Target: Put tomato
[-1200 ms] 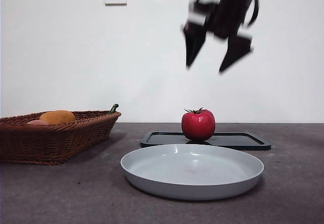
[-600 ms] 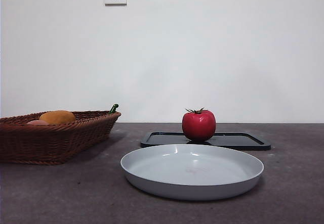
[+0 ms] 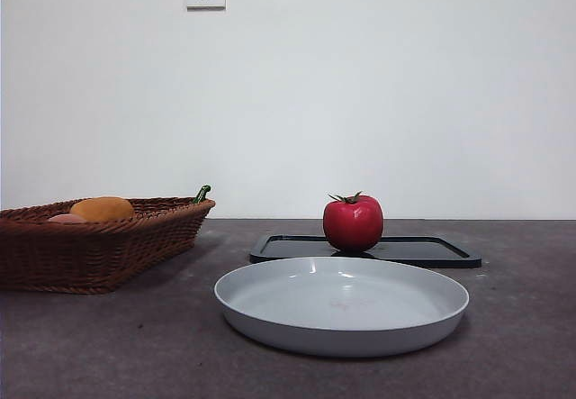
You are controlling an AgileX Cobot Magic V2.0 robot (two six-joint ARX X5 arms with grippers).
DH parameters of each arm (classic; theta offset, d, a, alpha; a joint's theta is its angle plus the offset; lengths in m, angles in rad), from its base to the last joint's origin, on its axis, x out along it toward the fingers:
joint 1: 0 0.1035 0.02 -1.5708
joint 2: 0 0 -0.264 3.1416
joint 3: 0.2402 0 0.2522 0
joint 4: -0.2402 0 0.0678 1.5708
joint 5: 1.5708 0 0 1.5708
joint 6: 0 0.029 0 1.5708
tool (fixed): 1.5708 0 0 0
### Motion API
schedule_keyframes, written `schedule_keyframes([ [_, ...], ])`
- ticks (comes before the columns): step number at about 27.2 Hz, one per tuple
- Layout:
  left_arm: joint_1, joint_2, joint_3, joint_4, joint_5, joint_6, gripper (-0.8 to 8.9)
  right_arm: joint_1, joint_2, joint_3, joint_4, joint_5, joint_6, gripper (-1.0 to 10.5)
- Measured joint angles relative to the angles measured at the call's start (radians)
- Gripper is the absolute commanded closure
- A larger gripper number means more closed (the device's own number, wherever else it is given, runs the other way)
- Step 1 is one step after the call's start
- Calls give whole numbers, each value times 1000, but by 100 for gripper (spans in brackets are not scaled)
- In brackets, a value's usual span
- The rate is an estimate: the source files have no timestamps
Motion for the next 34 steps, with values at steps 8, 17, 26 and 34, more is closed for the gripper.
schedule_keyframes([
  [8,0,0,0,0,0,0,286,0,-57,-45,-10,-53,5,412],
  [17,0,0,0,0,0,0,472,0,-57,-45,-10,-53,7,589],
  [26,0,0,0,0,0,0,805,0,-57,-45,-10,-53,8,928],
  [34,0,0,0,0,0,0,805,0,-57,-45,-3,-53,7,939],
])
